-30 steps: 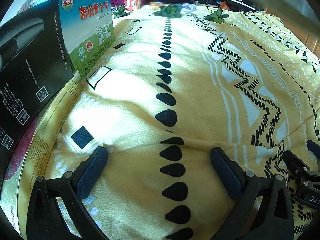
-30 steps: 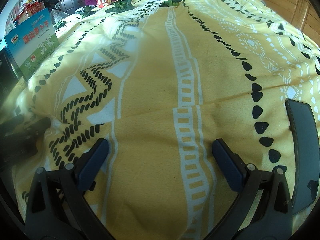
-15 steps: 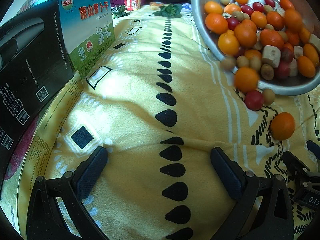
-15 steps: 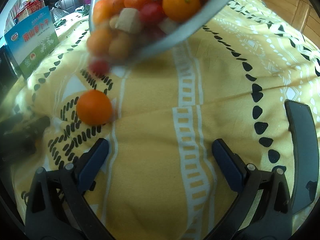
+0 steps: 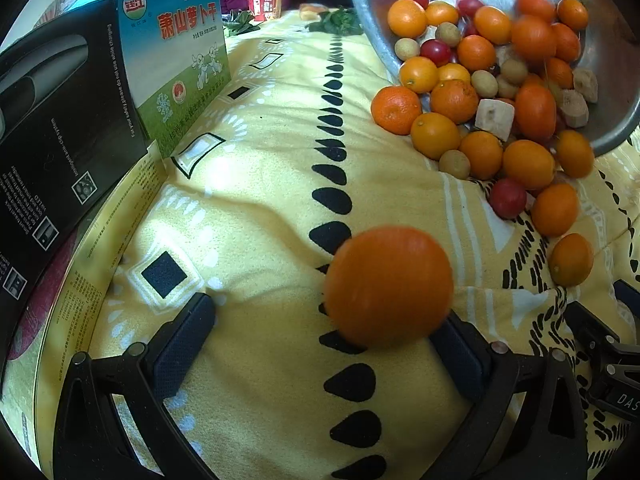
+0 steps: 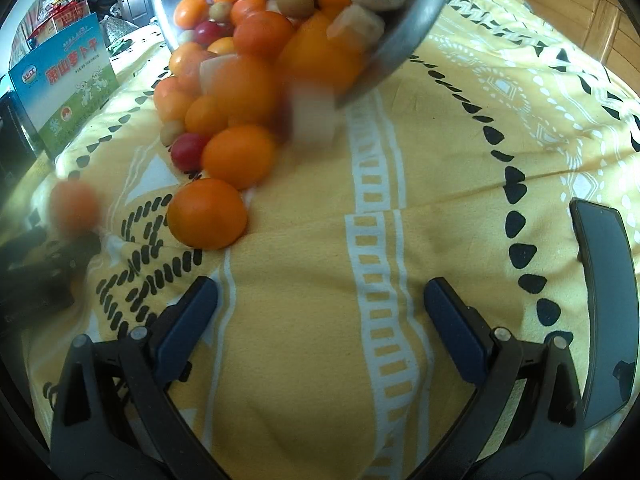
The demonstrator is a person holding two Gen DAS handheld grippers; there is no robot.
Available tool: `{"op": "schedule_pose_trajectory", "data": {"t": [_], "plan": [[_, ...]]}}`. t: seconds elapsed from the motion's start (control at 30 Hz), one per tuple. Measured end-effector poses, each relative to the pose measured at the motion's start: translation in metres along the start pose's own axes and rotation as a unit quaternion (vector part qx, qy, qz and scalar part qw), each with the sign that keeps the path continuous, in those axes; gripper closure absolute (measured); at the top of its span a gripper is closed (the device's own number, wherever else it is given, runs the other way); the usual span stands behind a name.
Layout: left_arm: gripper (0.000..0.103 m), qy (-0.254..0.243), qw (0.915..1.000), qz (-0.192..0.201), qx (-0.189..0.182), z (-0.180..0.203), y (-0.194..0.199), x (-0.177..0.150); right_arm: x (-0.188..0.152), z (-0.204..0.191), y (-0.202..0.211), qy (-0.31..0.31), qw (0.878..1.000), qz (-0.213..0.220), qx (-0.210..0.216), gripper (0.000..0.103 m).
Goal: Organize fruits
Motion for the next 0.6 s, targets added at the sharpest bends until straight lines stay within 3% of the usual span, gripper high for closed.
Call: {"op": "schedule_pose_trajectory", "data": {"t": [0.6], "plan": [[0.0, -0.002, 1.0, 0.0, 0.001, -0.0003, -0.0012, 0.0007, 0.0017, -0.0028, -0.001, 0.001, 1.0, -0.001, -0.001, 0.0]]}}
Point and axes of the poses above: each gripper's, at about its wrist camera, not at the fingertips, and y roughly against the way its jaws point, z to its right, x to its top, the point moved 9 cm from there along -y, roughly the way its jaws point, and after that the axes turned 6 degrees about z, right-handed, at the moved point
